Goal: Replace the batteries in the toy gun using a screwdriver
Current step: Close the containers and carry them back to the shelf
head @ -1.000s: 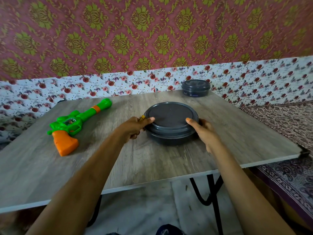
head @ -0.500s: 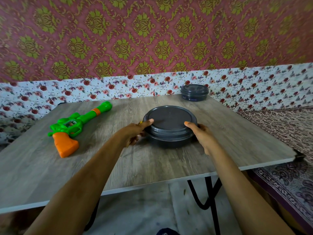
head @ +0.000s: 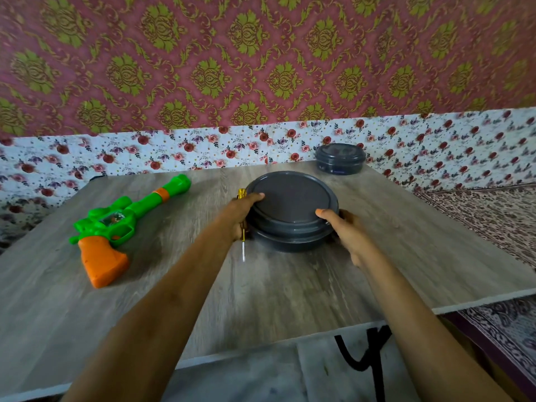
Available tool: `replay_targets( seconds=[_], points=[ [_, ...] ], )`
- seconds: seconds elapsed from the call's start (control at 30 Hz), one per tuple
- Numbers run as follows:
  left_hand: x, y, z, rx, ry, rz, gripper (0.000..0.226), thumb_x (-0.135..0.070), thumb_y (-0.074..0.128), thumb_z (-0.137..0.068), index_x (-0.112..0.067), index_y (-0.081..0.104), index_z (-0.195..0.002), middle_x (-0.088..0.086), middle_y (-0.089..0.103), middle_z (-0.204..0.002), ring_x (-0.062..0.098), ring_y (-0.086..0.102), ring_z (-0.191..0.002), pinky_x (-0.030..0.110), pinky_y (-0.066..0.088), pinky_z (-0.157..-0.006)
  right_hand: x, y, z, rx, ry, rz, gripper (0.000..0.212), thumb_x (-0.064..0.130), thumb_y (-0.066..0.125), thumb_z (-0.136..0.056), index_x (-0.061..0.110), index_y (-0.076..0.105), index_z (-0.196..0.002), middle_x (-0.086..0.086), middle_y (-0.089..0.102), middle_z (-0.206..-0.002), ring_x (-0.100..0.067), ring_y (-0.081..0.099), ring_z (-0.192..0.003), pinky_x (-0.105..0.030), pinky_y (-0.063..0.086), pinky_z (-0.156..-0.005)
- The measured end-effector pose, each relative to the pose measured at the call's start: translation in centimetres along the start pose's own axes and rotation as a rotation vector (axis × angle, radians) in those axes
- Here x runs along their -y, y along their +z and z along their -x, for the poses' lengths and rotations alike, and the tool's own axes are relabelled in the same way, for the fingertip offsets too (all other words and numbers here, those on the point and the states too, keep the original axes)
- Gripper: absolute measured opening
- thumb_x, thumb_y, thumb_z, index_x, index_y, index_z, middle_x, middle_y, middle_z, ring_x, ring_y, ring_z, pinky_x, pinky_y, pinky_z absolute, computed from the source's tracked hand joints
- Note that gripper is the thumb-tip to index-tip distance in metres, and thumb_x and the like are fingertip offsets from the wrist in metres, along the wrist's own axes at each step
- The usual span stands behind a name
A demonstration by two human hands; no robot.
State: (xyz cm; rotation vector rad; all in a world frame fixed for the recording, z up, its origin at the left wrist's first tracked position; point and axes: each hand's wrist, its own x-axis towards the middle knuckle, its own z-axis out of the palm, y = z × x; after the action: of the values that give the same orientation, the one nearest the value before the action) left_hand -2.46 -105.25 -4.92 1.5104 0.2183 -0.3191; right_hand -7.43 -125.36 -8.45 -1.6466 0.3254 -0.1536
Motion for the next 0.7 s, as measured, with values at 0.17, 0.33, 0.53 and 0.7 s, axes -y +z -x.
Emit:
replay_targets(
  seconds=[0.17,0.33,0.53,0.7],
  points=[
    [-0.5,-2.4,-4.2,-0.011,-0.028,0.066,0.052,-0.037,0.073,-0.078,-0.014,0.054,-0.121,0.014,0.064,-0.112,0.031,0.063,-0.099,0.047,0.055,-0.078,1.0,2.4,-3.5,0.024,-0.057,-0.028,0.048,0.042,0.064,-0.081,0.019,0.054,-0.123,0.008,0.055,-0.109,-0.009,0.052,-0.092,-0.02,0.041,-0.067],
    [-1.3,-3.6,-9.2,-0.033,-0.026,0.157,0.04,-0.037,0.073,-0.078,-0.016,0.056,-0.108,0.012,0.066,-0.103,0.03,0.065,-0.093,0.045,0.057,-0.077,1.5,5.4,-8.8,0.003,-0.077,-0.077,0.047,0.041,0.065,-0.079,0.017,0.059,-0.119,0.002,0.064,-0.117,-0.013,0.058,-0.107,-0.022,0.044,-0.076],
    [-2.6,-3.7,-13.0,-0.095,-0.074,0.242,0.046,-0.035,0.074,-0.078,-0.016,0.054,-0.115,0.013,0.064,-0.11,0.032,0.063,-0.1,0.051,0.054,-0.086,2.1,7.0,-12.8,0.01,-0.048,-0.117,0.033,0.035,0.062,-0.084,0.02,0.06,-0.113,0.009,0.064,-0.103,-0.002,0.058,-0.092,-0.016,0.043,-0.068],
    [-5.4,-3.4,-12.7,-0.127,-0.14,0.29,0.027,-0.03,0.071,-0.081,-0.017,0.058,-0.1,0.012,0.065,-0.107,0.03,0.062,-0.102,0.047,0.052,-0.091,5.2,6.6,-13.8,0.023,0.018,-0.095,0.03,0.037,0.061,-0.085,0.022,0.061,-0.111,0.01,0.063,-0.103,-0.005,0.058,-0.096,-0.02,0.043,-0.073]
  ],
)
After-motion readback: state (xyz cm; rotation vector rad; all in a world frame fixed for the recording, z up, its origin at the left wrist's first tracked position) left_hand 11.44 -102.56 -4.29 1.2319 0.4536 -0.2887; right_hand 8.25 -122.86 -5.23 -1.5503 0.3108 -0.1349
